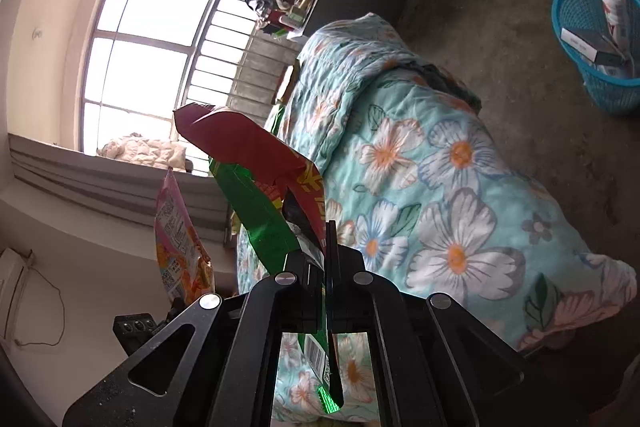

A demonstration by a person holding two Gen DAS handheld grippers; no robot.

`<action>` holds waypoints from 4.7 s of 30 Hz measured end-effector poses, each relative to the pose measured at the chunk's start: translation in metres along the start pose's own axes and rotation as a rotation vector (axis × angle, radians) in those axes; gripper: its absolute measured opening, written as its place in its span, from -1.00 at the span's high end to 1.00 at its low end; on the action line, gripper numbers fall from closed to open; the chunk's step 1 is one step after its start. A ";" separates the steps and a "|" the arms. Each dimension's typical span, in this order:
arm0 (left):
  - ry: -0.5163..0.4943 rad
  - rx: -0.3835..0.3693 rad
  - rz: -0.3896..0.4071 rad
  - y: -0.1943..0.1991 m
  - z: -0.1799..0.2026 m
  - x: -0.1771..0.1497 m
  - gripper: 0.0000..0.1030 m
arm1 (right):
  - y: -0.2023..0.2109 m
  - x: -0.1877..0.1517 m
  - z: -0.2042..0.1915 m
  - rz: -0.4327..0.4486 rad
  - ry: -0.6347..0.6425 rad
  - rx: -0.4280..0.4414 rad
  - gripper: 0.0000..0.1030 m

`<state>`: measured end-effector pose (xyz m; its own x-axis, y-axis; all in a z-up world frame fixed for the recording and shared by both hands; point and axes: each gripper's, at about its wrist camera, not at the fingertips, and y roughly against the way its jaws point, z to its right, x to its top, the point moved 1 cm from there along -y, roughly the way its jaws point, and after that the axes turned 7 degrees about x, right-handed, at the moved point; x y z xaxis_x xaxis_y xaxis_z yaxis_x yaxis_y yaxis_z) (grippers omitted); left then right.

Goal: Collect trash

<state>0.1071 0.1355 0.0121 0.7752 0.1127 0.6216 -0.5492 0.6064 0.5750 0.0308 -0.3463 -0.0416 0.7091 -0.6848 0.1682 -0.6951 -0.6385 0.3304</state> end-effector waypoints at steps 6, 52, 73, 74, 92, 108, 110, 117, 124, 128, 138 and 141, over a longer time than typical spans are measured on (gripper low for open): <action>-0.069 -0.036 -0.067 -0.041 0.038 0.002 0.99 | 0.033 -0.004 0.033 0.065 -0.096 0.040 1.00; -0.366 -0.102 -0.460 -0.342 0.239 -0.001 0.98 | 0.080 0.106 0.393 0.649 -1.142 0.181 0.14; -0.326 0.123 -0.674 -0.561 0.322 -0.068 0.11 | 0.148 0.032 0.298 0.645 -0.906 0.103 0.11; -0.328 0.115 -0.665 -0.552 0.320 -0.065 0.11 | 0.149 0.032 0.296 0.639 -0.891 0.093 0.11; -0.242 -0.113 -0.297 -0.264 0.229 0.019 0.02 | 0.169 0.053 0.264 0.616 -0.660 -0.148 0.11; -0.111 0.028 -0.144 -0.137 0.116 -0.025 -0.16 | 0.183 0.044 0.232 0.600 -0.530 -0.436 -0.01; -0.109 0.037 -0.136 -0.131 0.113 -0.028 -0.27 | 0.181 0.048 0.232 0.589 -0.523 -0.428 -0.08; -0.140 0.084 -0.101 -0.143 0.108 -0.021 -0.60 | 0.172 0.097 0.282 0.586 -0.589 -0.489 -0.21; -0.125 0.022 -0.113 -0.186 0.098 0.010 -0.64 | 0.152 0.201 0.395 0.518 -0.561 -0.688 -0.21; -0.148 -0.080 -0.173 -0.215 0.100 0.019 -0.64 | 0.136 0.260 0.461 0.468 -0.503 -0.711 -0.21; -0.130 -0.236 -0.184 -0.292 0.108 0.021 -0.64 | 0.117 0.341 0.582 0.535 -0.565 -0.769 -0.20; -0.072 -0.229 -0.105 -0.302 0.098 0.027 -0.64 | 0.113 0.352 0.603 0.554 -0.566 -0.778 -0.20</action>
<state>0.2637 -0.1220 -0.0923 0.7955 -0.0118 0.6059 -0.3754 0.7753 0.5080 0.1301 -0.8707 -0.5052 0.0286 -0.9955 0.0904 -0.4943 0.0645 0.8669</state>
